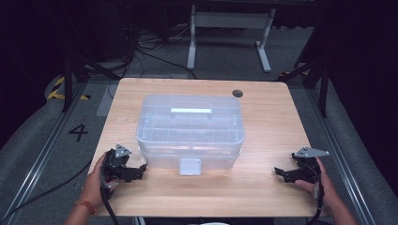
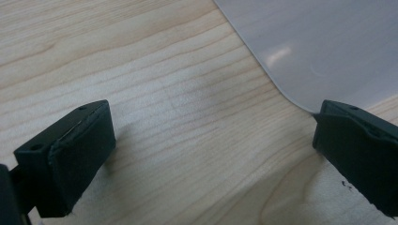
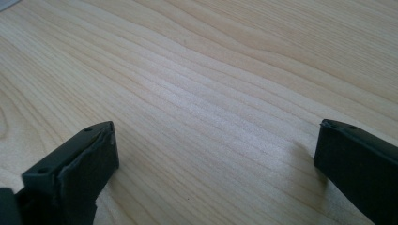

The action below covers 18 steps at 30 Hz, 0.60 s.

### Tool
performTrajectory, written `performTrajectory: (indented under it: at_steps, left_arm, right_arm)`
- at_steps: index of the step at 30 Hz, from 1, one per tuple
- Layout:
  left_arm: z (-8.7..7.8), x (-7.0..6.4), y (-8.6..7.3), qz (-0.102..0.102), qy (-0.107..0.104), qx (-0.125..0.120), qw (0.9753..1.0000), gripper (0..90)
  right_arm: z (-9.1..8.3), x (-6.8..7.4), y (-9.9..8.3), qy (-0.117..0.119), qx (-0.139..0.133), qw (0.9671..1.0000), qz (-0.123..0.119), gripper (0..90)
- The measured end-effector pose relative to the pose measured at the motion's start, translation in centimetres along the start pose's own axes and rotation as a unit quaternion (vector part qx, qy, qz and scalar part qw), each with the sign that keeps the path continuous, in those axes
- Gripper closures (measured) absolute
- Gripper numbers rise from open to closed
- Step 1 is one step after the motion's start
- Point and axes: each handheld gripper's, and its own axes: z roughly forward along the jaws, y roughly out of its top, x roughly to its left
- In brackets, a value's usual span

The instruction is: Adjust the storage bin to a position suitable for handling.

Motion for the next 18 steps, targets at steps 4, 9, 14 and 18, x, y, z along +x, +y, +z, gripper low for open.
performTrajectory:
  at_steps: [4, 9, 14, 18]
  left_arm:
    - [0.13, 0.42, 0.18, 0.010, -0.013, 0.002, 0.9999, 0.0]
    - [0.23, 0.77, 0.31, 0.021, -0.023, 0.005, 0.9995, 0.0]
    - [0.06, 0.67, 0.18, 0.033, -0.024, 0.004, 0.9991, 0.1]
    - [-0.09, 0.71, -0.01, 0.047, -0.041, 0.004, 0.9980, 0.2]
  right_arm:
    - [-0.07, 0.04, -0.06, -0.003, 0.000, 1.0000, 0.002, 0.3]
    - [-0.25, -0.09, -0.11, -0.002, 0.002, 1.0000, 0.000, 2.6]
    - [-0.72, -0.28, -0.19, 0.003, -0.001, 1.0000, -0.006, 14.5]
    - [-0.70, -0.44, 0.05, 0.006, -0.012, 0.9998, -0.012, 26.1]
